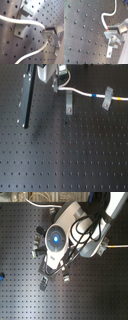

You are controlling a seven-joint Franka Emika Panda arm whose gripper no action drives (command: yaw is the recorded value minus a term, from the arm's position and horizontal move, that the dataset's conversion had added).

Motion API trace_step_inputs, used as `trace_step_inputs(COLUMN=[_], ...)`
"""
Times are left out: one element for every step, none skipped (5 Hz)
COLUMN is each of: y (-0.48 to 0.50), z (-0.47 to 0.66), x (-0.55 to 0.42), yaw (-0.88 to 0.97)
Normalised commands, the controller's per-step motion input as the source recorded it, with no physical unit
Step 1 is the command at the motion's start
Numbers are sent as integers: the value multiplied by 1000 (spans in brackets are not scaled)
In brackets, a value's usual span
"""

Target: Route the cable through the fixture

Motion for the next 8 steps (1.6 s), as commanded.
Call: trace_step_inputs(y=[284, 245, 83, 162, 31, 116, 129, 116], z=[0, 28, 0, 240, 0, 152, 330, 750], x=[18, -9, 68, 75, 33, 96, 152, 97], yaw=[420, 643, 329, 94, 94, 291, 520, 411])
